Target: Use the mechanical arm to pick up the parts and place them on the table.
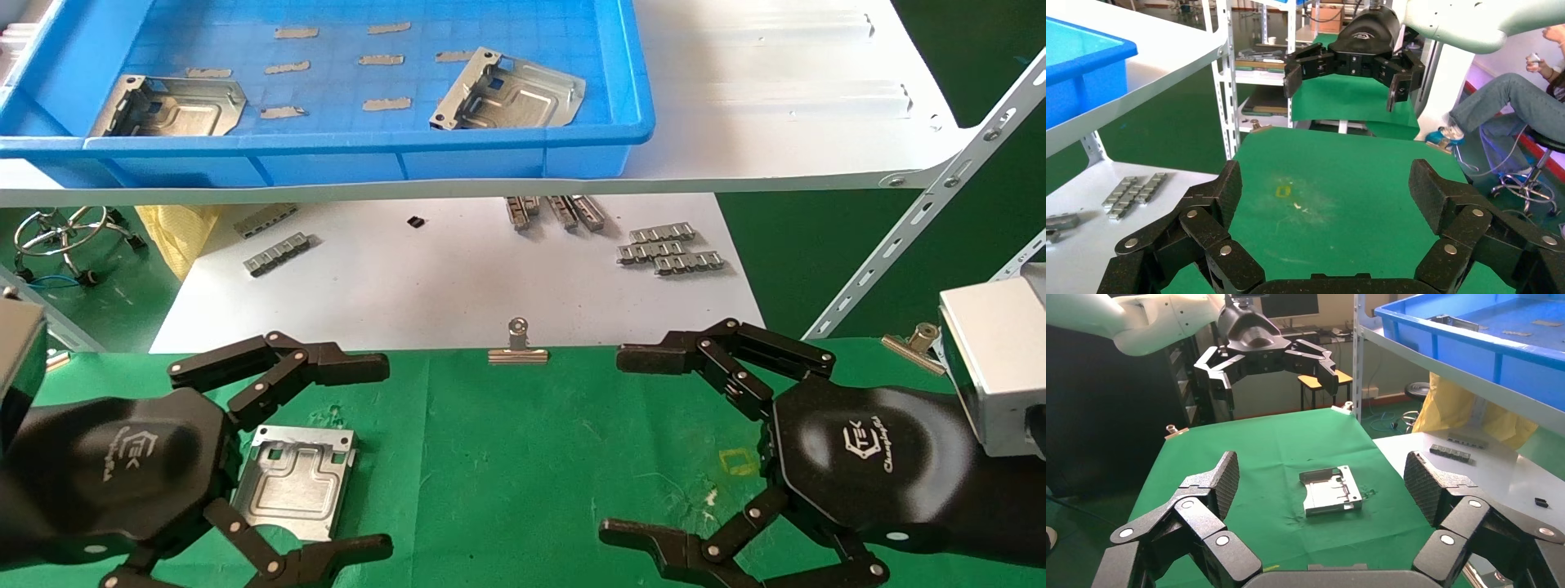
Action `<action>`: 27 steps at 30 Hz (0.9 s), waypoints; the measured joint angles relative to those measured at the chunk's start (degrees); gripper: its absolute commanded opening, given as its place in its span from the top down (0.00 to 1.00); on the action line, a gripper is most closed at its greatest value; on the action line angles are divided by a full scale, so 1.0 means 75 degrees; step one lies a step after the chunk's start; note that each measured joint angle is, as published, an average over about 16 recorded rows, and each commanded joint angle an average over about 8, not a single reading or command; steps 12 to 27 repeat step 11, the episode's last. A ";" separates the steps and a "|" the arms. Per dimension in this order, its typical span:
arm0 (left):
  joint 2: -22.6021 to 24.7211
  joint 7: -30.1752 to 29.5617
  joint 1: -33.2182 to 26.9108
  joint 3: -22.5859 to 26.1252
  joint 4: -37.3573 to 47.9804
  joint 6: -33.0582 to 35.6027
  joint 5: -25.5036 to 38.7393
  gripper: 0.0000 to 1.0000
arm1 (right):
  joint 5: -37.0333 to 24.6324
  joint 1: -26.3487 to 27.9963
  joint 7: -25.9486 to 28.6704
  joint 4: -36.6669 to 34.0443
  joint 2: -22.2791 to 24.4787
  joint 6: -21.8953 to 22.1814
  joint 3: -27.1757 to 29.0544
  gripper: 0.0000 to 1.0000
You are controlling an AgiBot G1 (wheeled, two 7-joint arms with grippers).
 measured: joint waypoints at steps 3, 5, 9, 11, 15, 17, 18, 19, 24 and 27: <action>0.0004 0.0006 -0.0009 0.0008 0.0016 0.0002 0.0005 0.00 | 0.0000 0.0000 0.0000 0.0000 0.0000 0.0000 0.0000 0.00; 0.0005 0.0008 -0.0013 0.0012 0.0023 0.0002 0.0007 0.00 | 0.0000 0.0000 0.0000 0.0000 0.0000 0.0000 0.0000 0.00; 0.0007 0.0011 -0.0019 0.0016 0.0032 0.0003 0.0009 0.00 | 0.0000 0.0000 0.0000 0.0000 0.0000 0.0000 0.0000 0.00; 0.0008 0.0013 -0.0021 0.0018 0.0035 0.0004 0.0010 0.00 | 0.0000 0.0000 0.0000 0.0000 0.0000 0.0000 0.0000 0.00; 0.0008 0.0013 -0.0021 0.0018 0.0035 0.0004 0.0010 0.00 | 0.0000 0.0000 0.0000 0.0000 0.0000 0.0000 0.0000 0.00; 0.0008 0.0013 -0.0021 0.0018 0.0035 0.0004 0.0010 0.00 | 0.0000 0.0000 0.0000 0.0000 0.0000 0.0000 0.0000 0.00; 0.0008 0.0013 -0.0021 0.0018 0.0035 0.0004 0.0010 0.00 | 0.0000 0.0000 0.0000 0.0000 0.0000 0.0000 0.0000 0.00; 0.0008 0.0013 -0.0021 0.0018 0.0035 0.0004 0.0010 0.00 | 0.0000 0.0000 0.0000 0.0000 0.0000 0.0000 0.0000 0.00; 0.0008 0.0013 -0.0021 0.0018 0.0035 0.0004 0.0010 0.00 | 0.0000 0.0000 0.0000 0.0000 0.0000 0.0000 0.0000 0.00; 0.0008 0.0013 -0.0021 0.0018 0.0035 0.0004 0.0010 0.00 | 0.0000 0.0000 0.0000 0.0000 0.0000 0.0000 0.0000 0.00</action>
